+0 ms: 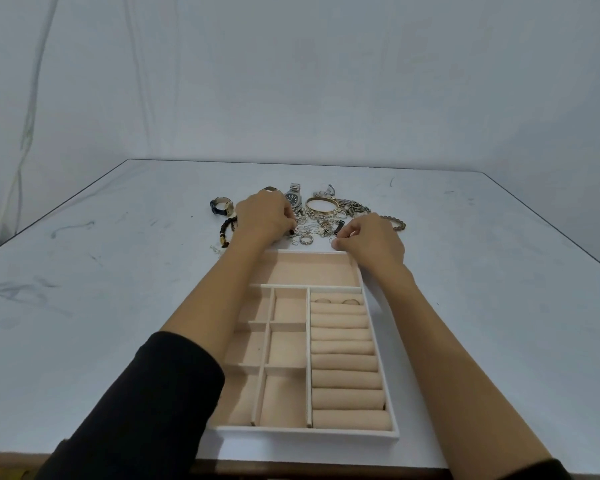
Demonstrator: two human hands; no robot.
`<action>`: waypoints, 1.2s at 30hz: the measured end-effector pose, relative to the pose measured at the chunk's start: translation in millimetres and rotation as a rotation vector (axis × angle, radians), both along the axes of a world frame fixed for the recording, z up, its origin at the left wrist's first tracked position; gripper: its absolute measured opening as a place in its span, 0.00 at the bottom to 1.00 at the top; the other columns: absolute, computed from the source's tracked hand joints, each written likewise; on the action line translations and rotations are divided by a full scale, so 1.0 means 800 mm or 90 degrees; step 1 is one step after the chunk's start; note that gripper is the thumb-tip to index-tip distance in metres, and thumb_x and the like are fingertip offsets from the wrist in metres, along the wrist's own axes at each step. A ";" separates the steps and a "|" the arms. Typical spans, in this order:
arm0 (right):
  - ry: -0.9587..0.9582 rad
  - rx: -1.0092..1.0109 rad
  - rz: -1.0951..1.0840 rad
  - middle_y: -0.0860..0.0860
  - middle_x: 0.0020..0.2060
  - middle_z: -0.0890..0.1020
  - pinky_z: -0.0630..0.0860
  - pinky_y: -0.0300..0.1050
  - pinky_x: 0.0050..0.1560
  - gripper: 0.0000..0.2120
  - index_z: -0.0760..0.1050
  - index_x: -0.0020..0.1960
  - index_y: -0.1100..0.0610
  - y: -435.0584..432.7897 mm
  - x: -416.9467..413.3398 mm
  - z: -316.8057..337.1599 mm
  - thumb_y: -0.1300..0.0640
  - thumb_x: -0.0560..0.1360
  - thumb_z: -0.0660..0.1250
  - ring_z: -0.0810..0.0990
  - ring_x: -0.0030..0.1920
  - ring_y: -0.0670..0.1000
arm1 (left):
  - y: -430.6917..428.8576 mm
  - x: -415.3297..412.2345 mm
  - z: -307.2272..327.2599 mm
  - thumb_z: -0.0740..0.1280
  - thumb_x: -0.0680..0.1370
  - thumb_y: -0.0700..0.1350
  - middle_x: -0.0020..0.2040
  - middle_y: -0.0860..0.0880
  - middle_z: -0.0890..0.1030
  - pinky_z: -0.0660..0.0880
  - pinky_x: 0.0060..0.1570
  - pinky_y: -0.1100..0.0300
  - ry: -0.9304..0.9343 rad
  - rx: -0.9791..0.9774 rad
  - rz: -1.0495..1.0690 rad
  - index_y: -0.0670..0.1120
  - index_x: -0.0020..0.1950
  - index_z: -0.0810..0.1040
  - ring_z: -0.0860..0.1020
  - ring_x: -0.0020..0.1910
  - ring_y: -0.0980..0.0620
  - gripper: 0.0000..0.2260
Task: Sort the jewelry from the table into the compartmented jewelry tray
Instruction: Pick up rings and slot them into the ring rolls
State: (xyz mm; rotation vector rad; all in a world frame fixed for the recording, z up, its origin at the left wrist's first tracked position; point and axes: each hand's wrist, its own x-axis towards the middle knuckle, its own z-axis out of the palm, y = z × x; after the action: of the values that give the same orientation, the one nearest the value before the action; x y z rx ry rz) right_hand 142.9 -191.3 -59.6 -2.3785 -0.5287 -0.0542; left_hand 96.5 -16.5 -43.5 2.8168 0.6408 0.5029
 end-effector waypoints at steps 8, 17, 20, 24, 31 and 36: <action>0.040 -0.043 -0.005 0.54 0.44 0.85 0.70 0.42 0.39 0.08 0.83 0.45 0.60 0.010 0.006 0.008 0.60 0.66 0.72 0.83 0.47 0.56 | 0.000 -0.010 -0.004 0.68 0.75 0.49 0.48 0.51 0.83 0.66 0.40 0.58 -0.064 0.007 0.003 0.54 0.48 0.82 0.79 0.50 0.47 0.04; 0.020 -0.120 0.016 0.55 0.43 0.84 0.63 0.39 0.31 0.09 0.79 0.45 0.62 0.025 0.001 0.028 0.64 0.64 0.72 0.82 0.45 0.56 | 0.013 -0.047 -0.001 0.65 0.77 0.52 0.41 0.55 0.82 0.69 0.39 0.59 -0.152 -0.153 -0.018 0.54 0.44 0.78 0.79 0.44 0.53 0.04; 0.002 -0.053 0.004 0.54 0.41 0.85 0.70 0.42 0.37 0.07 0.81 0.44 0.63 0.019 -0.007 0.021 0.64 0.65 0.71 0.82 0.45 0.55 | 0.017 -0.049 0.000 0.65 0.78 0.52 0.50 0.54 0.80 0.71 0.46 0.56 -0.163 -0.222 -0.036 0.52 0.47 0.77 0.77 0.48 0.53 0.05; 0.000 0.075 0.002 0.44 0.33 0.81 0.67 0.38 0.34 0.03 0.80 0.37 0.56 0.004 -0.024 0.009 0.62 0.67 0.72 0.81 0.40 0.48 | 0.018 -0.052 0.000 0.65 0.79 0.52 0.57 0.53 0.73 0.70 0.51 0.55 -0.197 -0.277 -0.033 0.48 0.51 0.78 0.73 0.50 0.52 0.08; 0.009 0.234 0.003 0.46 0.34 0.80 0.70 0.41 0.37 0.03 0.80 0.38 0.55 -0.013 -0.036 0.001 0.59 0.68 0.74 0.77 0.36 0.46 | 0.016 -0.065 -0.009 0.67 0.77 0.54 0.46 0.53 0.84 0.76 0.56 0.47 -0.283 -0.414 -0.045 0.52 0.46 0.78 0.81 0.50 0.50 0.07; 0.031 0.308 0.045 0.45 0.34 0.80 0.74 0.45 0.42 0.06 0.78 0.36 0.53 -0.008 -0.036 0.005 0.60 0.68 0.75 0.76 0.37 0.45 | 0.009 -0.074 -0.006 0.68 0.78 0.47 0.42 0.51 0.84 0.76 0.53 0.58 -0.341 -0.523 -0.087 0.45 0.48 0.79 0.81 0.47 0.53 0.05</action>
State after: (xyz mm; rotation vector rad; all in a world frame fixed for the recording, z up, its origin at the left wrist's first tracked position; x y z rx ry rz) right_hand 113.9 -197.8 -55.5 -1.8851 -0.5096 -0.0827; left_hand 37.5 -9.1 -48.6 1.8338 0.4026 0.7219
